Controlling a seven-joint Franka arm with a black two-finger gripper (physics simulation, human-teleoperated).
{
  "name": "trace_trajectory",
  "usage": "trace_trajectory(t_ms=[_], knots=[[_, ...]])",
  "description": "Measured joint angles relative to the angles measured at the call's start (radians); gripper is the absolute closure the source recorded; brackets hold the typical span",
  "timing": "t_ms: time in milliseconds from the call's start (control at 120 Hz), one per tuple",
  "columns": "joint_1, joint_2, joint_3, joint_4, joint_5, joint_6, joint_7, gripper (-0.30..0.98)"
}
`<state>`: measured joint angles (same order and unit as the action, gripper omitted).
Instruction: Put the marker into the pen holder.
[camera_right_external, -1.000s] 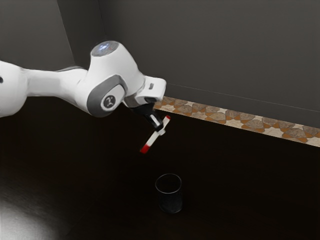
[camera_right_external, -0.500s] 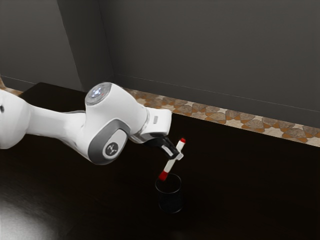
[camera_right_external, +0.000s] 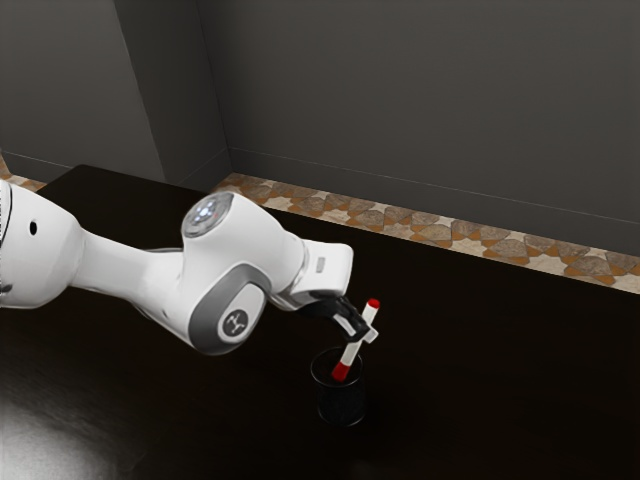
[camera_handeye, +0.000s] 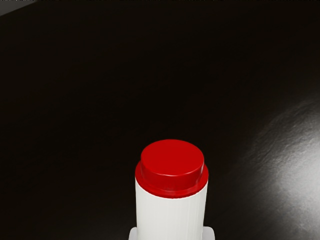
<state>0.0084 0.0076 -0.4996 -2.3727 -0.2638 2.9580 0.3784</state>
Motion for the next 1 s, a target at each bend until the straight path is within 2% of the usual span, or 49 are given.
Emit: trace_trajectory(t_ms=[267,483,592,717,783,883,925,1000], knots=[[0.000,0.007,0.021,0.011,0.003,0.001,0.017,0.77],[0.042,0.007,0.008,0.010,0.001,-0.008,0.025,0.32],[0.055,0.007,0.008,0.010,0.000,-0.011,0.027,0.19],[0.046,0.004,0.031,0.025,-0.001,-0.034,0.029,0.11],[-0.004,0.010,0.090,0.120,0.000,-0.140,0.028,0.08],[-0.103,0.051,0.236,0.354,0.030,-0.418,0.019,0.05],[-0.085,0.089,0.278,0.490,0.083,-0.553,0.006,0.04],[0.008,0.139,0.327,0.670,0.168,-0.776,-0.019,0.03]])
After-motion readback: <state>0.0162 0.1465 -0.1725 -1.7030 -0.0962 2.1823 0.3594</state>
